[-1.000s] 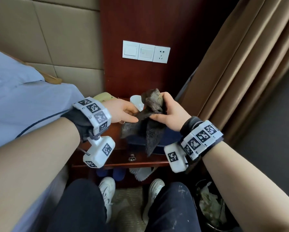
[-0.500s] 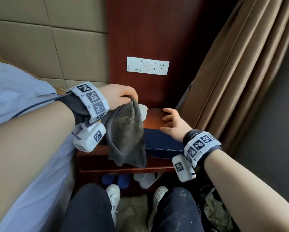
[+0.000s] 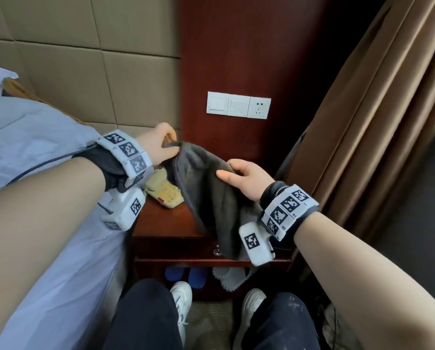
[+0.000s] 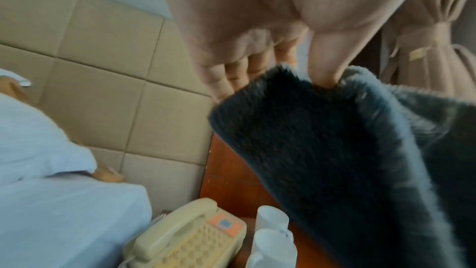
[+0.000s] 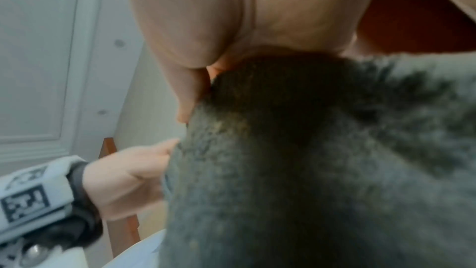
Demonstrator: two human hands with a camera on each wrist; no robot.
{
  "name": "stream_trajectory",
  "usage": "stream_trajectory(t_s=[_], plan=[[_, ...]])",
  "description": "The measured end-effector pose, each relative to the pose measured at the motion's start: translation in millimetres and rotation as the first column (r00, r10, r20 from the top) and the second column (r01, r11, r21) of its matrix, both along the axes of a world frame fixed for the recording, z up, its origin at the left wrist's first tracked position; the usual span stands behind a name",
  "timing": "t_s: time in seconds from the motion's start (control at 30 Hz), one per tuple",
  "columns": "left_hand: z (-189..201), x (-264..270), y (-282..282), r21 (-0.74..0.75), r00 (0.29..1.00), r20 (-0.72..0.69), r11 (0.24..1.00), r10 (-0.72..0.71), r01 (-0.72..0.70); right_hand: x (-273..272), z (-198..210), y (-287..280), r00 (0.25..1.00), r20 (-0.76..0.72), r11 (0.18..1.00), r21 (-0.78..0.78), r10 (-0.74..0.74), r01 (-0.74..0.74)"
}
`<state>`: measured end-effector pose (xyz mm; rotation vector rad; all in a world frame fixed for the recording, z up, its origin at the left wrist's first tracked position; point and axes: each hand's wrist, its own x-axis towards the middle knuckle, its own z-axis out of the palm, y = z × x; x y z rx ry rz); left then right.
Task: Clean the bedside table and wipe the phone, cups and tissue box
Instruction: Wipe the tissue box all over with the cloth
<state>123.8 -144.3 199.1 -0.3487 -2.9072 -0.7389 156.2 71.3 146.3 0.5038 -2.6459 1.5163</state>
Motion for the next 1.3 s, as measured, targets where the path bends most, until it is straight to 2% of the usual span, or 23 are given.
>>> stream_trajectory(t_s=[0.1,0.17,0.23,0.3,0.53,0.67,0.77,0.8,0.83,0.87,0.9,0.93,0.97,1.0,1.07,1.1,1.2,1.3], plan=[[-24.8,0.7,9.4,0.044,0.994,0.091,0.997,0.053,-0.057,-0.5,17.3,3.1,0.998,-0.049,0.999,0.022,-0.037,0.038],[-33.4,7.4,24.1,0.205,0.963,0.269,0.978,-0.007,-0.050,-0.6,27.5,7.9,0.996,-0.065,0.998,0.027,-0.062,0.064],[-36.9,14.6,40.9,0.402,0.907,0.400,0.914,-0.130,-0.046,0.9,36.6,13.4,0.995,-0.062,0.996,0.044,-0.074,0.077],[-42.0,15.4,55.3,0.493,0.890,0.405,0.870,-0.208,-0.021,3.2,43.7,20.2,0.995,-0.060,0.995,0.063,-0.079,0.082],[-43.2,6.0,77.6,0.645,0.837,0.409,0.764,-0.364,0.017,4.3,49.7,37.9,0.978,-0.082,0.976,0.087,-0.191,0.197],[-36.1,-0.4,80.9,0.608,0.909,0.245,0.784,-0.336,0.127,3.4,49.3,47.4,0.980,-0.037,0.979,0.050,-0.194,0.195],[-22.3,-7.7,78.4,0.648,0.933,0.187,0.753,-0.307,0.118,2.5,43.2,62.6,0.983,0.120,0.989,-0.039,-0.138,0.143],[-15.8,-9.8,75.2,0.630,0.944,0.175,0.769,-0.281,0.112,3.9,40.8,67.9,0.978,0.183,0.992,-0.058,-0.100,0.113],[-10.6,-13.1,71.1,0.602,0.953,0.156,0.790,-0.261,0.118,5.7,38.0,72.7,0.969,0.234,0.996,-0.011,-0.080,0.085],[-5.4,-14.6,67.2,0.559,0.957,0.132,0.817,-0.257,0.142,7.4,35.5,76.8,0.962,0.257,0.990,0.125,-0.093,0.062],[-1.2,-17.1,64.0,0.500,0.959,0.106,0.848,-0.263,0.177,8.4,33.0,79.9,0.961,0.241,0.946,0.321,-0.136,0.053],[3.1,-18.3,62.5,0.416,0.962,0.088,0.887,-0.259,0.201,9.2,30.1,81.2,0.966,0.188,0.862,0.504,-0.177,0.060],[6.7,-19.6,61.8,0.327,0.967,0.070,0.921,-0.246,0.210,9.9,26.6,80.9,0.969,0.139,0.786,0.614,-0.203,0.077],[10.8,-18.4,61.7,0.245,0.974,0.065,0.950,-0.217,0.195,10.2,22.6,79.2,0.969,0.109,0.754,0.650,-0.222,0.099],[16.5,-18.6,62.7,0.164,0.986,0.048,0.975,-0.161,0.151,8.4,14.9,75.1,0.960,0.066,0.765,0.620,-0.270,0.173],[18.5,-19.0,62.8,0.175,0.988,0.048,0.975,-0.148,0.137,7.4,12.1,73.2,0.955,0.041,0.773,0.598,-0.294,0.213],[18.8,-16.2,59.7,0.342,0.988,0.084,0.935,-0.132,0.096,5.8,12.0,69.0,0.948,-0.042,0.798,0.529,-0.317,0.290],[14.5,-16.8,53.6,0.321,1.000,0.026,0.947,0.002,-0.010,4.8,17.4,65.4,0.950,-0.118,0.813,0.492,-0.290,0.310]])
